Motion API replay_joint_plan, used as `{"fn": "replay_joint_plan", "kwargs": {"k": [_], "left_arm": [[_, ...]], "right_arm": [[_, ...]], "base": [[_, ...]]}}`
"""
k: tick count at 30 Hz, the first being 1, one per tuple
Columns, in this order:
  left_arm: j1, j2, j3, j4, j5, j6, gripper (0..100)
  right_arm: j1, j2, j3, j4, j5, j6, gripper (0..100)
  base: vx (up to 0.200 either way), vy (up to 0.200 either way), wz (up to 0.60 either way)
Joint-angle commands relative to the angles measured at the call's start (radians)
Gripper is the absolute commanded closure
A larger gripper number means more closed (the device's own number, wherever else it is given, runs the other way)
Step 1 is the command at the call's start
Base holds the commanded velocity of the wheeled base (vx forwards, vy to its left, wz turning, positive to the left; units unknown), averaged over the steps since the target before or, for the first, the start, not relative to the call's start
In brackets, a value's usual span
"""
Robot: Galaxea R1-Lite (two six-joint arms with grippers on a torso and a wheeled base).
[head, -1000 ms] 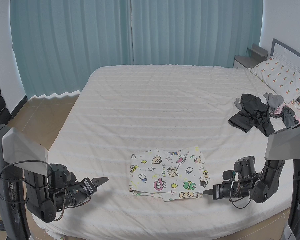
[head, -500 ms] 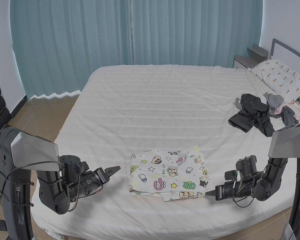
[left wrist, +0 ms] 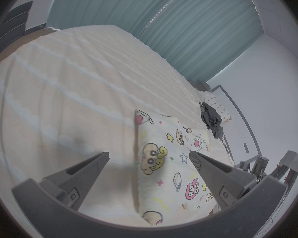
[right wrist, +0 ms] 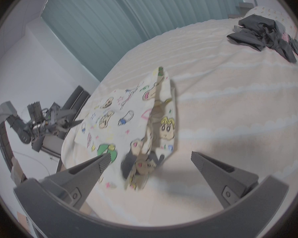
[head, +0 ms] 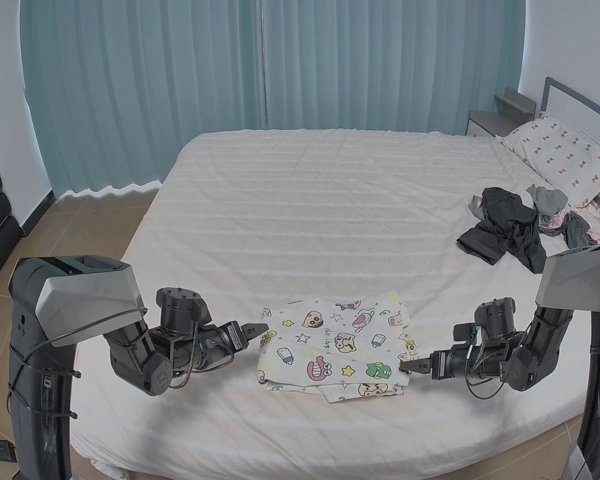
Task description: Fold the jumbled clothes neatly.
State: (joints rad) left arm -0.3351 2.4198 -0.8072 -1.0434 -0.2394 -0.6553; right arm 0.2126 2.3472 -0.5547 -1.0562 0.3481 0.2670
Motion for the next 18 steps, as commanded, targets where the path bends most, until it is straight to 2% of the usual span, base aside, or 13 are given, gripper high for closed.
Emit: {"fn": "replay_joint_plan", "kwargs": {"k": [1,8,18], "left_arm": [[-0.022,0.027,-0.043,0.013,0.005,0.005,0],[-0.019,0.01,-0.017,0.005,0.006,-0.037,0],[-0.019,0.01,-0.013,-0.003,0.005,-0.05,0]], "right_arm": [[0.014,0.064,-0.014,-0.073,-0.015,0.074,0],[0.021,0.066,-0.016,-0.076,-0.015,0.086,0],[0.027,0.069,-0.027,-0.077,-0.015,0.133,0]], "base": [[0.0,0.0,0.0],[0.0,0.0,0.0],[0.2,0.0,0.0]]}}
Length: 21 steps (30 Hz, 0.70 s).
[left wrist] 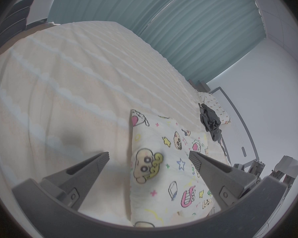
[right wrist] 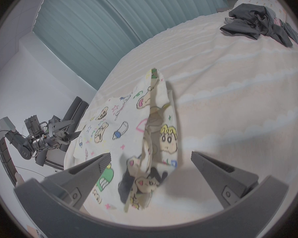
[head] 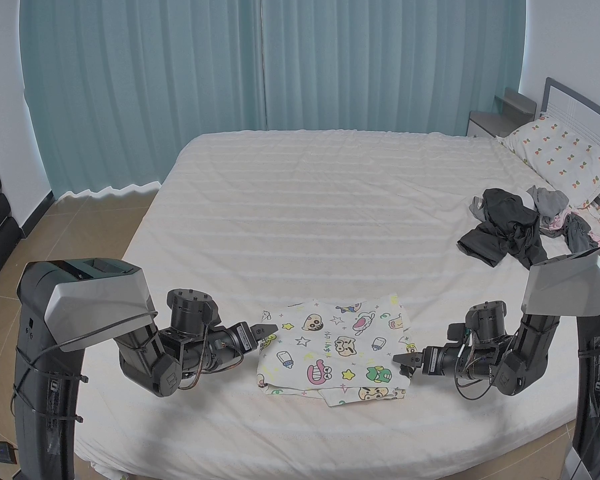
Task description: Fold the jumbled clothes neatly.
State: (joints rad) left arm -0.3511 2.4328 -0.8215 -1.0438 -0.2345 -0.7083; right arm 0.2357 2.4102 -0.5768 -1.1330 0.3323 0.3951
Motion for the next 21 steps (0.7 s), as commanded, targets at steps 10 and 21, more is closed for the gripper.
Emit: {"fn": "replay_joint_plan", "kwargs": {"k": [10,21], "left_arm": [[-0.023,0.025,-0.001,0.013,-0.005,0.127,0],[-0.106,0.038,-0.007,0.015,-0.014,0.156,0]], "right_arm": [[0.045,0.05,-0.032,0.01,-0.001,0.022,0],[0.091,0.079,-0.067,0.01,-0.004,0.027,0]], "base": [[0.04,0.0,0.0],[0.0,0.0,0.0]]}}
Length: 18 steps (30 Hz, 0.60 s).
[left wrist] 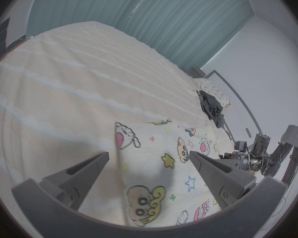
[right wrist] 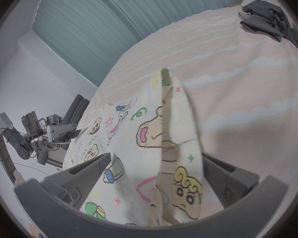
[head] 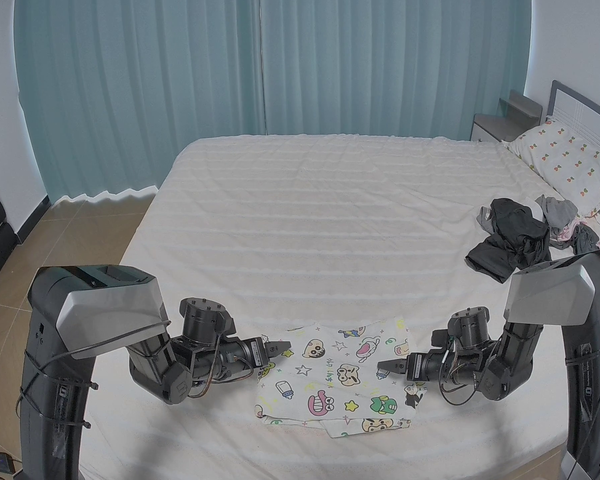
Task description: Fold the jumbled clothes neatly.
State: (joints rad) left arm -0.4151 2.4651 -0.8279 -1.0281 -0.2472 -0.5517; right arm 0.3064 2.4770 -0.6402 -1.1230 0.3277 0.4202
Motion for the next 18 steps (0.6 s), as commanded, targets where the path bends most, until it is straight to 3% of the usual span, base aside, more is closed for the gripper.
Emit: {"fn": "replay_joint_plan", "kwargs": {"k": [1,5,13,14,18], "left_arm": [[-0.054,0.006,0.003,-0.001,0.0,-0.001,0],[-0.094,0.006,-0.002,0.019,0.0,0.001,0],[-0.099,0.005,0.001,0.025,0.002,-0.001,0],[-0.099,0.005,0.001,0.023,0.002,-0.001,100],[-0.1,0.006,0.006,0.016,0.005,-0.001,100]], "right_arm": [[0.022,0.013,-0.004,0.0,0.001,0.002,0],[0.028,0.013,-0.004,0.002,-0.001,0.003,0],[0.048,0.013,-0.007,0.005,-0.002,0.003,0],[0.048,0.013,-0.006,0.005,-0.002,0.003,100],[0.063,0.013,-0.009,0.012,-0.004,0.003,100]], "base": [[0.0,0.0,0.0],[0.0,0.0,0.0],[0.0,0.0,0.0],[0.0,0.0,0.0],[0.0,0.0,0.0]]}}
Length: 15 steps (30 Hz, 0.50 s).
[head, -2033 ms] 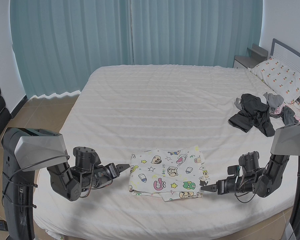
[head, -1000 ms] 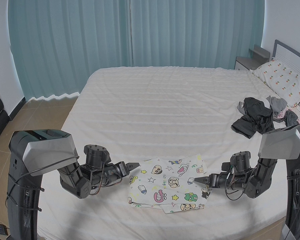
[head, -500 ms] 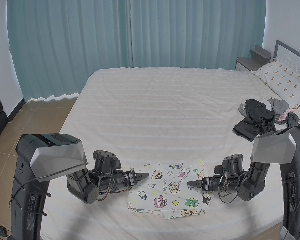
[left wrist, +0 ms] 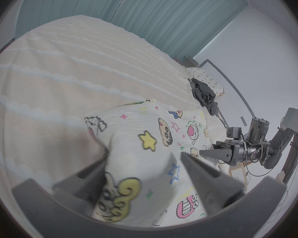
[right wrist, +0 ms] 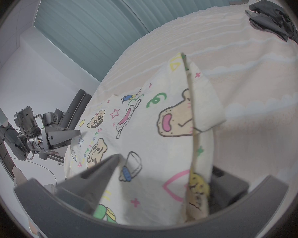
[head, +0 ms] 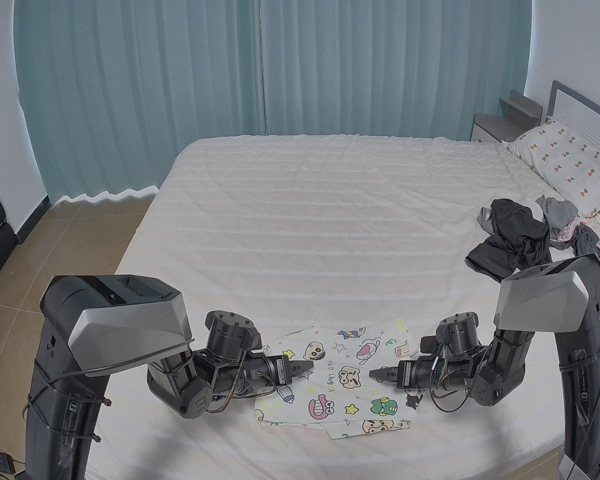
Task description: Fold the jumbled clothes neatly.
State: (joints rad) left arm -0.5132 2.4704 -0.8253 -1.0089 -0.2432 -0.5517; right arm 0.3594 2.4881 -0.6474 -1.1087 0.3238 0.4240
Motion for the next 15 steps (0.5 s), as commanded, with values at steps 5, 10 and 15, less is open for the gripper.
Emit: {"fn": "replay_joint_plan", "kwargs": {"k": [5,10,15], "left_arm": [[-0.001,-0.002,0.005,-0.002,0.007,-0.002,100],[0.001,-0.005,0.015,-0.003,0.021,-0.005,100],[-0.008,-0.007,0.026,-0.011,0.081,-0.019,100]], "right_arm": [[0.01,-0.003,0.006,-0.01,0.003,0.002,100],[0.016,-0.018,0.022,-0.029,0.003,0.041,100],[0.023,-0.029,0.057,-0.082,0.008,0.073,100]], "base": [[0.0,0.0,0.0],[0.0,0.0,0.0],[0.0,0.0,0.0]]}}
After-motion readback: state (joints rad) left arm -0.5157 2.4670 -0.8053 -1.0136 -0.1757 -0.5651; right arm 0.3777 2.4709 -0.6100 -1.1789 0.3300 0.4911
